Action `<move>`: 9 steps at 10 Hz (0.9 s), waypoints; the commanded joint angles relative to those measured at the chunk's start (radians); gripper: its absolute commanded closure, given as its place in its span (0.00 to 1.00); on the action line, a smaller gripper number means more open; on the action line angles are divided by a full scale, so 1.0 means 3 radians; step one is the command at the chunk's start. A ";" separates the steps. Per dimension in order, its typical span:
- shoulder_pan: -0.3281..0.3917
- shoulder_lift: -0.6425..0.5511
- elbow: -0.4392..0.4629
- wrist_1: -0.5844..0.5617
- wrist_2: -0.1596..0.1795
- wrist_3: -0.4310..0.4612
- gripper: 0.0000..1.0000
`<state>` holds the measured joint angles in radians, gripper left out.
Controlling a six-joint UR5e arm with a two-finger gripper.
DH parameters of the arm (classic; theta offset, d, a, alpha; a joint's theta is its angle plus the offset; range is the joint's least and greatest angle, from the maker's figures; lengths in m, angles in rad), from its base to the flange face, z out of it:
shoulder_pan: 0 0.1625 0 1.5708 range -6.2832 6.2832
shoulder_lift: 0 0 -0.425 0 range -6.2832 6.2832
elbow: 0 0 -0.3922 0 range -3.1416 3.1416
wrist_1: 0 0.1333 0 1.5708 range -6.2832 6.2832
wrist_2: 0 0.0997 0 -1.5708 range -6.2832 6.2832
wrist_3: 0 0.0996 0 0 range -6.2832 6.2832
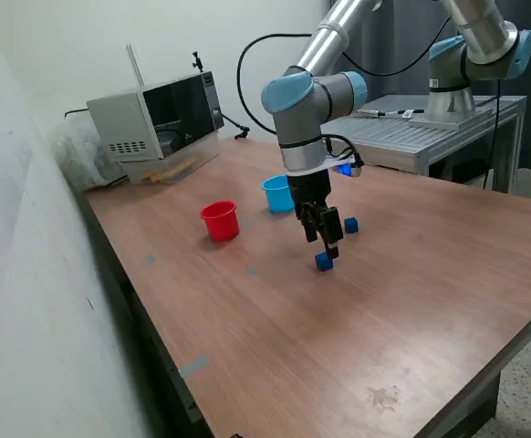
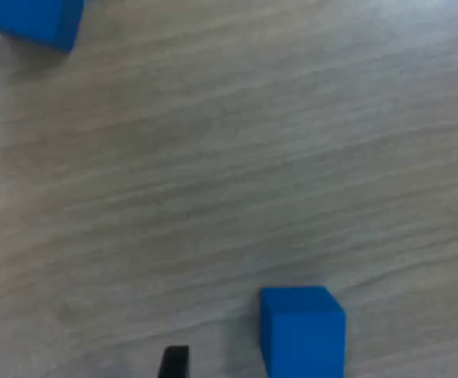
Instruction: Place red objects in the red bin, and blue objects in the blue bin.
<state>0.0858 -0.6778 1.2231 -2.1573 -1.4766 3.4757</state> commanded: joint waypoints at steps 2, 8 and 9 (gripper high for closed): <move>0.0001 0.0076 -0.0038 -0.0029 -0.0007 -0.0035 0.00; 0.0001 0.0076 -0.0032 -0.0024 -0.0033 -0.0071 1.00; 0.0001 0.0076 -0.0032 -0.0019 -0.0033 -0.0076 1.00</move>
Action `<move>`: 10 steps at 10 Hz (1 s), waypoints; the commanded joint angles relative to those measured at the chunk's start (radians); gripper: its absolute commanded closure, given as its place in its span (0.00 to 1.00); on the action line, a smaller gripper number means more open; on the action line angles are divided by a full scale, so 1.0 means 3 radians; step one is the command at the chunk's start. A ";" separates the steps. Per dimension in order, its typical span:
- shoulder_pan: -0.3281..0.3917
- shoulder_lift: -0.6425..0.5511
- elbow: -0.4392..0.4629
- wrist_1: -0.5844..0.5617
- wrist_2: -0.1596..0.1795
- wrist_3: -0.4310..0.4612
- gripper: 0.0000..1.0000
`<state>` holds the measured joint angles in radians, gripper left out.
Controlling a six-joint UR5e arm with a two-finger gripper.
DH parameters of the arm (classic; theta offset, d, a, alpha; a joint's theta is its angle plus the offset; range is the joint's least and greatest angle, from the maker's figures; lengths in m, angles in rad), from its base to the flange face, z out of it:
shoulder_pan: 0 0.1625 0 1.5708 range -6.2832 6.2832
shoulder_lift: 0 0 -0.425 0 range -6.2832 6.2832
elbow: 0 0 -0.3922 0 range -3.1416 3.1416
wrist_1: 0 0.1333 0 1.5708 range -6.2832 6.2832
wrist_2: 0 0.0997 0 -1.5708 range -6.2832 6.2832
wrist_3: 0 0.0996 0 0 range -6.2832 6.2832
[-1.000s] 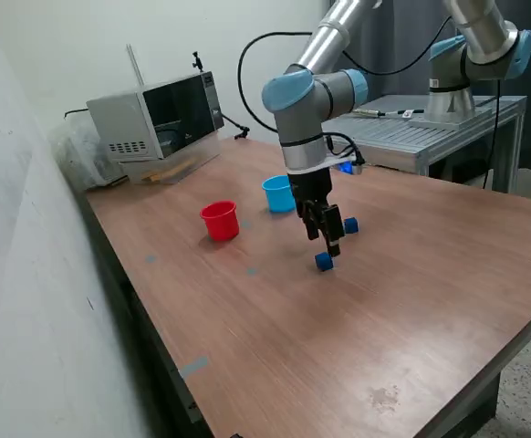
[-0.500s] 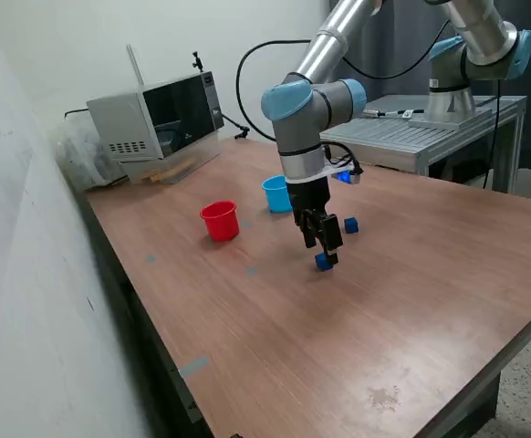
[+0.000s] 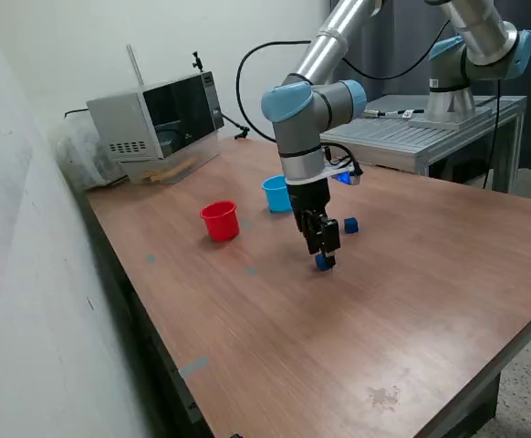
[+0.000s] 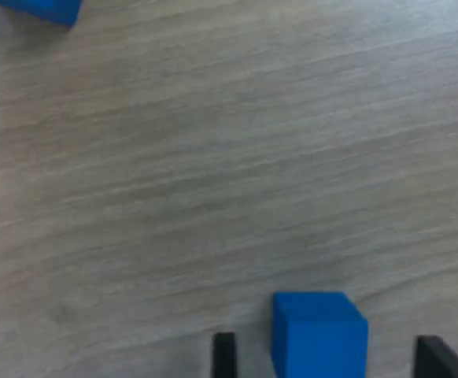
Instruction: Place red objects in the red bin, and blue objects in the blue bin.
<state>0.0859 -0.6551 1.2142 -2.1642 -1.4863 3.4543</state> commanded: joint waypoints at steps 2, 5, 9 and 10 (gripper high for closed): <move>0.0000 -0.0005 -0.0008 0.0019 -0.0001 -0.0065 1.00; -0.0005 -0.0172 -0.0008 0.0035 -0.0001 -0.0071 1.00; -0.0223 -0.0846 0.0200 0.0372 -0.0021 -0.0224 1.00; -0.0392 -0.1096 0.0399 0.0529 -0.0031 -0.0270 1.00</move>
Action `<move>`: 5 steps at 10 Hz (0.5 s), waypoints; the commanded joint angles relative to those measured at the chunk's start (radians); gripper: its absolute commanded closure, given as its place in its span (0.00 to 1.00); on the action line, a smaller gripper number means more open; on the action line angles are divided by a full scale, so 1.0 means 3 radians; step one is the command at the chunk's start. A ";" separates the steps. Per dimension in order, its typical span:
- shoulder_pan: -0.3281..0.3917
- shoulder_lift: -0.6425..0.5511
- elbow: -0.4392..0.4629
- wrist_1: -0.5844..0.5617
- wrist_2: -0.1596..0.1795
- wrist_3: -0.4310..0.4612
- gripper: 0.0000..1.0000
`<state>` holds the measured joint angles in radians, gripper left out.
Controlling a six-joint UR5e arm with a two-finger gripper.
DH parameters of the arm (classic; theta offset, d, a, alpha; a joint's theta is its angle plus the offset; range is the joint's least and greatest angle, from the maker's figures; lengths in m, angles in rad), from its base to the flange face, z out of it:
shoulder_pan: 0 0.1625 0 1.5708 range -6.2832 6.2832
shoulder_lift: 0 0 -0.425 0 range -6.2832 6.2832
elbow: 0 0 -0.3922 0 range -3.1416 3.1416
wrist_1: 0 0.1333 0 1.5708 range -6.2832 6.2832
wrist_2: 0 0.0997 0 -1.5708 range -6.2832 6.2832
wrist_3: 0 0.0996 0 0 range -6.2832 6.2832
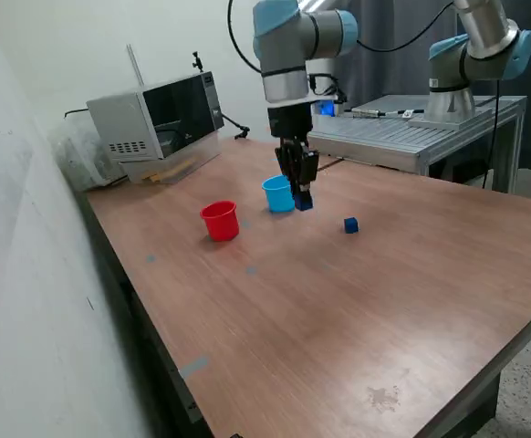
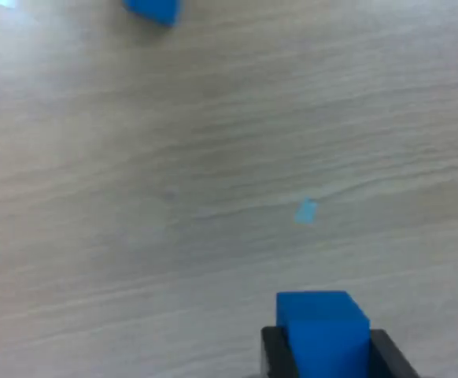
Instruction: Place red objects in the red bin, and blue objects in the blue bin.
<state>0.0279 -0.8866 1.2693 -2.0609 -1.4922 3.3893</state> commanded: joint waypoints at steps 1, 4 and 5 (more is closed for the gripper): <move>-0.0337 -0.0479 0.0344 0.0313 -0.0113 -0.0119 1.00; -0.0685 -0.0756 0.0743 0.0335 -0.0216 -0.0319 1.00; -0.0798 -0.0767 0.0810 0.0350 -0.0292 -0.0335 1.00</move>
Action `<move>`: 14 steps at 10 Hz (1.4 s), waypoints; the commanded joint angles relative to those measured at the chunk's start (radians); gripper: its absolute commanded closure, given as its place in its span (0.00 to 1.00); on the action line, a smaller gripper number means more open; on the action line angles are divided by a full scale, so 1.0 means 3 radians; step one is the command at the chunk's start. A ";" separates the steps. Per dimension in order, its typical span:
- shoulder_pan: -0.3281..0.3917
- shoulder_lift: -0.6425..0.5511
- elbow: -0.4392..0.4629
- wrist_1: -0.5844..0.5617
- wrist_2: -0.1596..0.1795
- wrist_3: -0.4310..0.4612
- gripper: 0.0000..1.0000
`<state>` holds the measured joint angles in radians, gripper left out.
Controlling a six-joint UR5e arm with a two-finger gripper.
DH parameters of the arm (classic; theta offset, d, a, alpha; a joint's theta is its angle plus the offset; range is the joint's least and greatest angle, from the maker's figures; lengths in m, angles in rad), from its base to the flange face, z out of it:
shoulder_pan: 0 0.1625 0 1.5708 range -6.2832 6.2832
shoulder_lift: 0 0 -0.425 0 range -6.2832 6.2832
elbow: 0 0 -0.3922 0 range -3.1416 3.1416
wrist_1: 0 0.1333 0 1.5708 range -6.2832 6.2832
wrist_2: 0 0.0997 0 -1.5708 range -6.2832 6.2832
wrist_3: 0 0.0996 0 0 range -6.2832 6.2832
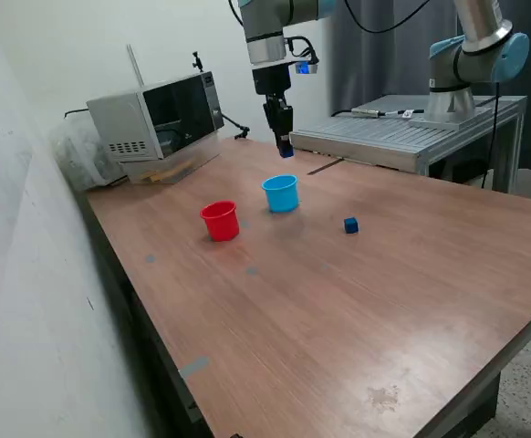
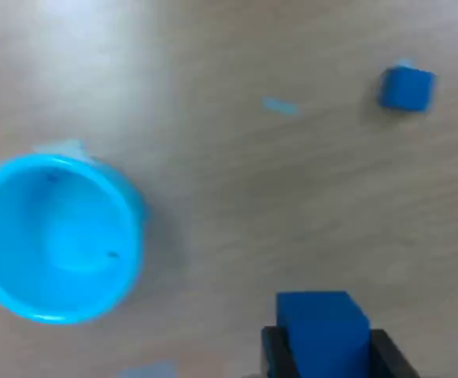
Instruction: Place red objects in the red bin, and blue objects in the blue bin.
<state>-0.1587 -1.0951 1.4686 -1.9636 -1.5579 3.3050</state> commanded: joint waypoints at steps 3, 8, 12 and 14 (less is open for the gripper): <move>-0.0493 -0.0042 0.0325 -0.0025 -0.0120 -0.0248 1.00; -0.0606 0.0117 0.0453 -0.0454 -0.0130 -0.0350 1.00; -0.0586 0.0148 0.0474 -0.0434 -0.0135 -0.0447 0.00; -0.0550 0.0143 0.0453 -0.0424 -0.0140 -0.0452 0.00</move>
<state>-0.3306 -1.0519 1.6078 -2.0929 -1.5985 3.1717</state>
